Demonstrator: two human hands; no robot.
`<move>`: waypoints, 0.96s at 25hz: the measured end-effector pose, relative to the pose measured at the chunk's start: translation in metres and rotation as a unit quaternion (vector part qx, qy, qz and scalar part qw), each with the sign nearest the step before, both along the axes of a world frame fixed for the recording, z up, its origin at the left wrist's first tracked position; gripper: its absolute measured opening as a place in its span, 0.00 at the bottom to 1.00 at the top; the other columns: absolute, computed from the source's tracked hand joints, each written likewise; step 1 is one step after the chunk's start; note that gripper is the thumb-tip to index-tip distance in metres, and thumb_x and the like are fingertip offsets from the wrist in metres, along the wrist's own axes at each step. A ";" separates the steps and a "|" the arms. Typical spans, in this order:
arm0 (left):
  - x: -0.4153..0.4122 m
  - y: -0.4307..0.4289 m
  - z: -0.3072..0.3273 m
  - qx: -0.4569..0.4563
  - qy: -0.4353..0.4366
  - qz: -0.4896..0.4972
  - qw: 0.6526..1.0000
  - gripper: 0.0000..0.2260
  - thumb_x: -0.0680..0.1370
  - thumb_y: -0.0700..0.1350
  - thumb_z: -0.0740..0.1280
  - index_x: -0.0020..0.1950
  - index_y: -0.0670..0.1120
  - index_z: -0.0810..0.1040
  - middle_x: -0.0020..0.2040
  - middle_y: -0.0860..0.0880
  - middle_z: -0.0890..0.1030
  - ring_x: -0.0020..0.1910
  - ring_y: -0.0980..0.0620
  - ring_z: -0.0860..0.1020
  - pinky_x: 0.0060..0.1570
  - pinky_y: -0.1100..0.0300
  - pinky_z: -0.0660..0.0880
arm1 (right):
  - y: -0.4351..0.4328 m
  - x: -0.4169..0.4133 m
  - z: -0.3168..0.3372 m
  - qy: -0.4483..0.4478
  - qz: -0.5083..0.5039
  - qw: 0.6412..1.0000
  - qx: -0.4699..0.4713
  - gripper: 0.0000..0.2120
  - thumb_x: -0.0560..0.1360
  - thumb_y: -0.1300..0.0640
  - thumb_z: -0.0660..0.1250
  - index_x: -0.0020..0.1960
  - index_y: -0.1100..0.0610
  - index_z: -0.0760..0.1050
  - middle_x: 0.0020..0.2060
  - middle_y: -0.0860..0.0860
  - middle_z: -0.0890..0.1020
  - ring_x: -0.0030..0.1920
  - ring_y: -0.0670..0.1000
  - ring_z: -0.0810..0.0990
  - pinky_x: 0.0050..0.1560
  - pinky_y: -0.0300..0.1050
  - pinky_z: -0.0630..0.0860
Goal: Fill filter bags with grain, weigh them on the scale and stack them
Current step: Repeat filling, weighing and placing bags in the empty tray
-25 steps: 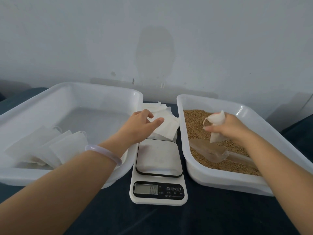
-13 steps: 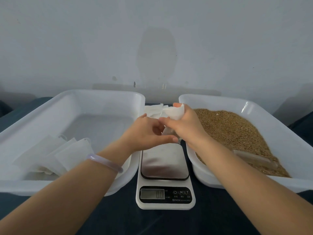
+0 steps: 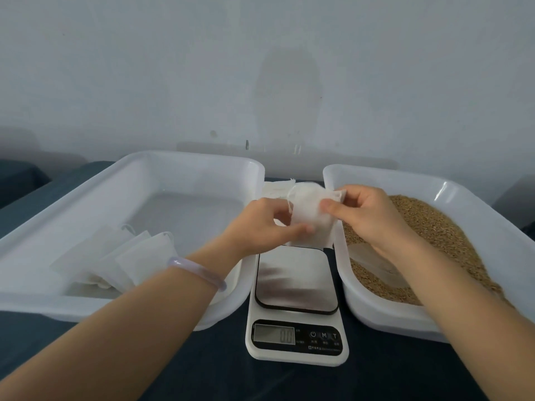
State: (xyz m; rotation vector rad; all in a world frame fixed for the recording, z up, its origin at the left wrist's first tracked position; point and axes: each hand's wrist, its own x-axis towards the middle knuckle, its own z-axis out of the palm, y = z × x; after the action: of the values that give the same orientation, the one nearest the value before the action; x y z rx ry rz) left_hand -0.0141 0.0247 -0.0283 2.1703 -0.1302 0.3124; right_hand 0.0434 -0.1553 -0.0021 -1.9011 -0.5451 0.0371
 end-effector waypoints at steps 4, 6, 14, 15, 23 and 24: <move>-0.001 0.002 0.001 0.043 -0.032 0.020 0.998 0.09 0.70 0.45 0.75 0.36 0.42 0.79 0.34 0.44 0.78 0.35 0.52 0.73 0.32 0.66 0.69 | 0.008 -0.005 -0.006 -0.029 0.065 0.992 -0.102 0.17 0.71 0.53 0.73 0.45 0.68 0.77 0.42 0.65 0.80 0.37 0.51 0.75 0.42 0.43 0.70; 0.001 0.003 0.000 0.137 -0.023 0.023 0.990 0.13 0.71 0.47 0.72 0.32 0.41 0.74 0.31 0.42 0.75 0.34 0.50 0.70 0.34 0.61 0.64 | 0.010 -0.007 -0.007 -0.053 0.092 0.975 -0.196 0.17 0.71 0.49 0.72 0.44 0.63 0.79 0.37 0.57 0.82 0.37 0.51 0.77 0.39 0.40 0.71; 0.002 -0.001 0.004 0.331 0.026 -0.005 0.943 0.14 0.65 0.56 0.59 0.38 0.49 0.78 0.37 0.51 0.81 0.44 0.49 0.76 0.59 0.61 0.62 | 0.020 -0.014 -0.003 -0.133 0.105 0.880 -0.444 0.14 0.70 0.46 0.71 0.32 0.51 0.71 0.27 0.44 0.69 0.37 0.50 0.70 0.41 0.42 0.61; 0.002 0.001 0.004 0.319 0.027 -0.005 0.947 0.15 0.64 0.57 0.59 0.39 0.49 0.79 0.39 0.51 0.82 0.45 0.49 0.77 0.57 0.62 0.61 | 0.022 -0.015 -0.003 -0.138 0.107 0.874 -0.454 0.18 0.70 0.47 0.70 0.29 0.52 0.67 0.25 0.45 0.67 0.35 0.50 0.68 0.44 0.43 0.63; 0.007 -0.005 0.003 0.390 0.061 -0.034 0.918 0.06 0.72 0.51 0.68 0.43 0.51 0.82 0.32 0.55 0.75 0.43 0.51 0.74 0.68 0.55 0.53 | 0.032 -0.012 -0.009 -0.152 0.100 0.839 -0.512 0.16 0.70 0.46 0.69 0.28 0.50 0.69 0.24 0.45 0.69 0.32 0.43 0.68 0.58 0.51 0.59; 0.005 -0.005 0.003 0.390 0.058 -0.036 0.918 0.06 0.72 0.51 0.67 0.44 0.51 0.82 0.35 0.55 0.77 0.45 0.51 0.75 0.69 0.54 0.52 | 0.032 -0.013 -0.010 -0.154 0.098 0.842 -0.507 0.15 0.70 0.46 0.68 0.29 0.49 0.70 0.24 0.44 0.69 0.32 0.43 0.68 0.60 0.51 0.58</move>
State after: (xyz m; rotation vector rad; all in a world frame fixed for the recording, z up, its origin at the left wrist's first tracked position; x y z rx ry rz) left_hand -0.0091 0.0196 -0.0258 2.9603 -0.3090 0.0853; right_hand 0.0306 -0.1231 -0.0121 -2.9019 -1.0862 0.1864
